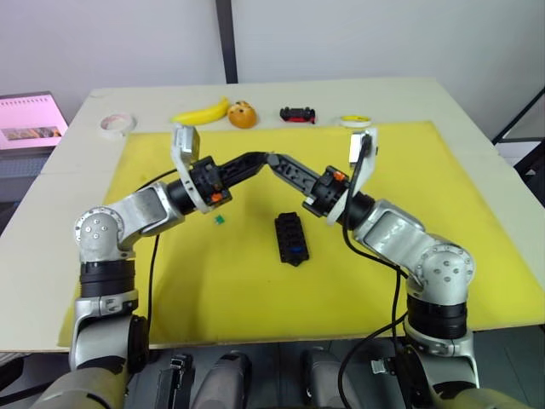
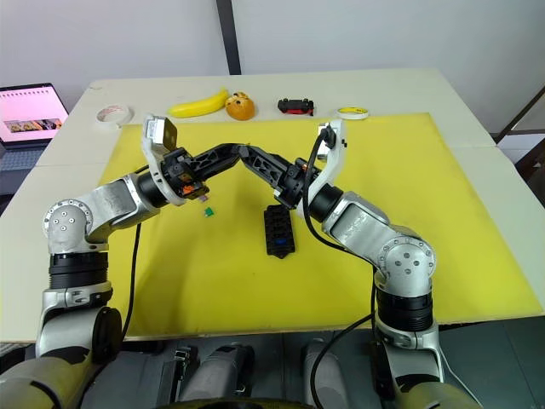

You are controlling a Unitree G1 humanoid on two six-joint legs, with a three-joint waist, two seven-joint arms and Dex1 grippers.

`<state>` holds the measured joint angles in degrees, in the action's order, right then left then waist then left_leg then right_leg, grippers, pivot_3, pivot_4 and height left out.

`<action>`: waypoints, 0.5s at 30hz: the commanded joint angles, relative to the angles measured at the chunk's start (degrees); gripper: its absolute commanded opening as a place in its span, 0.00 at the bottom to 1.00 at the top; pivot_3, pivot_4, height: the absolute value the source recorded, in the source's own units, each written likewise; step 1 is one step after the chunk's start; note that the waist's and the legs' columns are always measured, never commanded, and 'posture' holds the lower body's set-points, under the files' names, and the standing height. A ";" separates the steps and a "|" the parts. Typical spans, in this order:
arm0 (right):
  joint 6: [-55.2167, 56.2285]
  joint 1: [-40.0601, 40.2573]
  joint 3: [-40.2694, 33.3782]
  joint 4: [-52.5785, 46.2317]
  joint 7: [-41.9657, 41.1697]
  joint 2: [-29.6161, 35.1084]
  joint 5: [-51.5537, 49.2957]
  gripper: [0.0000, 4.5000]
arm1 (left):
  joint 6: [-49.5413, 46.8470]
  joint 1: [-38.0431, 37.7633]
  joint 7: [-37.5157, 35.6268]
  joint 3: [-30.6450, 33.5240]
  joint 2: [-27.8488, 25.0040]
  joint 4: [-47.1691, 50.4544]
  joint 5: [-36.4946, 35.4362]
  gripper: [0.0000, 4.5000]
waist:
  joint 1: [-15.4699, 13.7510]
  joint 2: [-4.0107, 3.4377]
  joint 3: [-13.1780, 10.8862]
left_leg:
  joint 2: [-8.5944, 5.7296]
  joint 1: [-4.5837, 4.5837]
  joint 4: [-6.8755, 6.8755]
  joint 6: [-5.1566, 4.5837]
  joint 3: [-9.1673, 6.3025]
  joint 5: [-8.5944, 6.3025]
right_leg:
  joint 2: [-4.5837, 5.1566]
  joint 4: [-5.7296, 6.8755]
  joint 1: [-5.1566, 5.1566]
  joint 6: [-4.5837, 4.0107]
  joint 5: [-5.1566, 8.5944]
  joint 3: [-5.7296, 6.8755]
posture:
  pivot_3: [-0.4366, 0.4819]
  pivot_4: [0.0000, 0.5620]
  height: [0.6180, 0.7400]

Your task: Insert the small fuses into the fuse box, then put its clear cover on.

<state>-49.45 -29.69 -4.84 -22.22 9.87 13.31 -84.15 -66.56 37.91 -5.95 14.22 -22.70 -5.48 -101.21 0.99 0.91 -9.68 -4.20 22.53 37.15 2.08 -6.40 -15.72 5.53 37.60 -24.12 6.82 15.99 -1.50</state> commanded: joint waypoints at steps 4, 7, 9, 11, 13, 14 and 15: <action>1.46 -0.53 -0.43 -0.45 0.10 -0.36 -1.50 0.76 | 1.11 0.12 -0.04 0.04 -0.27 1.70 -1.79 0.00 | -0.01 0.00 0.00 | 0.00 0.00 0.00 0.00 0.00 0.00 | 0.00 0.00 0.00 0.00 0.00 0.00 | 0.48 0.27 1.00; 1.50 -0.46 -0.21 -0.48 0.03 -0.33 -1.47 0.76 | 1.20 -0.06 -0.25 -0.20 -0.32 1.90 -1.75 0.00 | 0.00 0.00 0.00 | 0.00 0.00 0.00 0.00 0.00 0.00 | 0.00 0.00 0.00 0.00 0.00 0.00 | 0.48 0.27 1.00; 1.53 -0.45 -0.16 -0.51 -0.03 -0.32 -1.48 0.76 | 1.24 -0.08 -0.37 -0.23 -0.34 1.89 -1.67 0.00 | 0.00 0.00 0.00 | 0.00 0.00 0.00 0.00 0.00 0.00 | 0.00 0.00 0.00 0.00 0.00 0.00 | 0.48 0.27 1.00; 1.60 -0.39 -0.12 -0.60 -0.08 -0.30 -1.54 0.76 | 1.33 -0.28 -0.43 -0.25 -0.27 2.04 -1.55 0.00 | 0.01 0.00 0.00 | 0.00 0.00 0.00 0.00 0.00 0.00 | -0.01 0.00 0.00 0.00 0.00 0.00 | 0.48 0.27 1.00; 1.73 -0.62 -0.11 -0.62 -0.07 -0.32 -1.69 0.64 | 1.42 -0.61 -0.51 -0.27 -0.21 2.41 -1.40 0.00 | 0.02 0.00 0.00 | 0.00 0.00 0.00 0.00 0.00 0.00 | -0.01 0.00 0.00 0.00 0.00 0.00 | 0.48 0.27 1.00; 1.75 -0.78 -0.11 -0.58 -0.02 -0.29 -1.83 0.58 | 1.49 -0.70 -0.46 -0.28 -0.17 2.52 -1.45 0.00 | 0.02 0.00 0.00 | 0.00 0.00 0.00 0.00 0.00 0.00 | -0.01 0.00 0.00 0.00 0.00 0.00 | 0.48 0.27 1.00; 1.75 -0.89 -0.11 -0.55 0.00 -0.22 -1.95 0.50 | 1.58 -0.75 -0.40 -0.30 -0.13 2.64 -1.46 0.00 | 0.01 0.00 0.00 | 0.00 0.00 0.00 0.00 0.00 0.00 | -0.01 0.00 0.00 0.00 0.00 0.00 | 0.48 0.27 1.00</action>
<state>-48.43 -29.70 -4.78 -22.08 9.99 13.31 -84.66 -65.74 37.03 -5.90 13.95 -22.62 -5.21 -101.82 1.01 0.91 -9.68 -4.20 22.53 37.14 2.08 -6.40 -15.72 5.52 37.60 -24.12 6.82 15.99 -1.50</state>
